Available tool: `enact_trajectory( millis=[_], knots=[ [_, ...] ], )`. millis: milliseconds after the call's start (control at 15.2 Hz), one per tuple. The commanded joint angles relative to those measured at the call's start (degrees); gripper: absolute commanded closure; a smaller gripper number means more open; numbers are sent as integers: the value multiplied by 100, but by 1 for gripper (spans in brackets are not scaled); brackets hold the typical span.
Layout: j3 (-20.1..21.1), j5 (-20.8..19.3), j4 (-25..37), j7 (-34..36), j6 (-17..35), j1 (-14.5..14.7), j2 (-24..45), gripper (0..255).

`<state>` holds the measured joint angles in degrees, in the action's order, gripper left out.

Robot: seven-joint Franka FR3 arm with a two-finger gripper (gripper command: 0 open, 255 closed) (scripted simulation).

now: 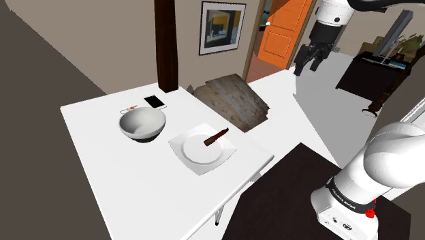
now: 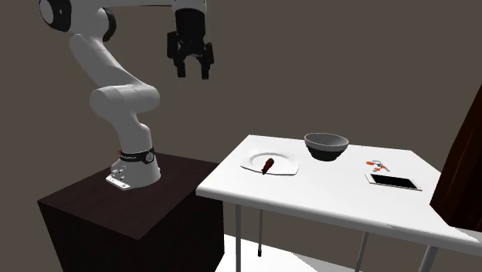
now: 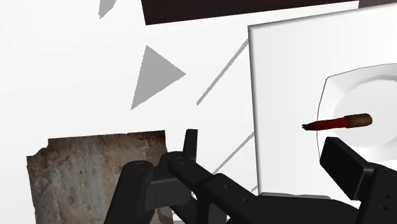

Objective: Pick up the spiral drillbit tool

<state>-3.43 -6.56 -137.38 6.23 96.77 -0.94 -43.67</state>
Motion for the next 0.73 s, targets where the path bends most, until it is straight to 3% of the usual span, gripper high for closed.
enact_trajectory(
  millis=[0,660],
  knots=[
    [0,0,0,0,0,0,0,0],
    [1301,947,-1160,3057,1414,-222,327,0]
  ],
)
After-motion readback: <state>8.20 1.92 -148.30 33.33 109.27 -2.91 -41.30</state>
